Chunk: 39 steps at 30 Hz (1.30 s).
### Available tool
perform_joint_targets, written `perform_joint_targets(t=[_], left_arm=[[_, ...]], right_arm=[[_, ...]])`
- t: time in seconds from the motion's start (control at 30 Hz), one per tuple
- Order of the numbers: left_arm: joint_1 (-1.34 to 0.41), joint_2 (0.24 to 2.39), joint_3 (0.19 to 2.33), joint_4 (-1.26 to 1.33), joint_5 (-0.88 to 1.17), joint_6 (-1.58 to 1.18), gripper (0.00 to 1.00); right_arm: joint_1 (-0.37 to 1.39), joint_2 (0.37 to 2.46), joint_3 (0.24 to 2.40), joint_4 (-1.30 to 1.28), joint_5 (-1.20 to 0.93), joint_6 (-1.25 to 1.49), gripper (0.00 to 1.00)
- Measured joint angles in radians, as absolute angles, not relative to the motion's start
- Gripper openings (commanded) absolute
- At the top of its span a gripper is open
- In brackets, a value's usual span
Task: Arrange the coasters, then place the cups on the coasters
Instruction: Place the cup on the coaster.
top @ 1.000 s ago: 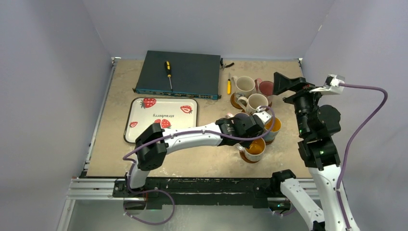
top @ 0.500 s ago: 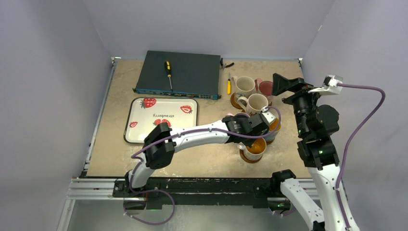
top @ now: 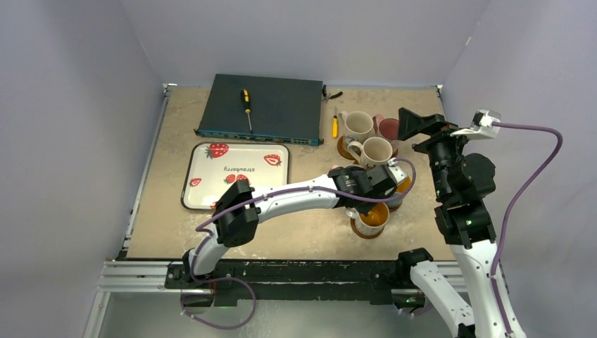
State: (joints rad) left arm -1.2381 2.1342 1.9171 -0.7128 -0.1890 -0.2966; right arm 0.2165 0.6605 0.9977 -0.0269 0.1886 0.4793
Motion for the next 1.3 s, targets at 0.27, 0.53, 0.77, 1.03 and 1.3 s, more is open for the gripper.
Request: perform_joint_targets(t=[0.27, 0.53, 0.77, 1.03, 1.3], left_arm=[[-1.237, 2.164, 1.962, -0.728, -0.182, -0.268, 0.0], [-1.231, 2.18, 1.984, -0.729, -0.179, -0.264, 0.0], [-1.23, 2.195, 2.012, -0.746, -0.18, -0.25, 0.04], [-1.224, 2.196, 2.039, -0.756, -0.196, -0.25, 0.31], [-1.219, 2.196, 2.05, -0.744, -0.198, -0.25, 0.37]], right_arm=[[0.216, 0.661, 0.995, -0.027, 0.188, 0.479, 0.98], [0.216, 0.661, 0.994, -0.027, 0.188, 0.479, 0.98], [0.216, 0.661, 0.994, -0.027, 0.188, 0.479, 0.98], [0.216, 0.667, 0.994, -0.027, 0.188, 0.479, 0.98], [0.216, 0.667, 0.994, -0.027, 0.188, 0.479, 0.98]])
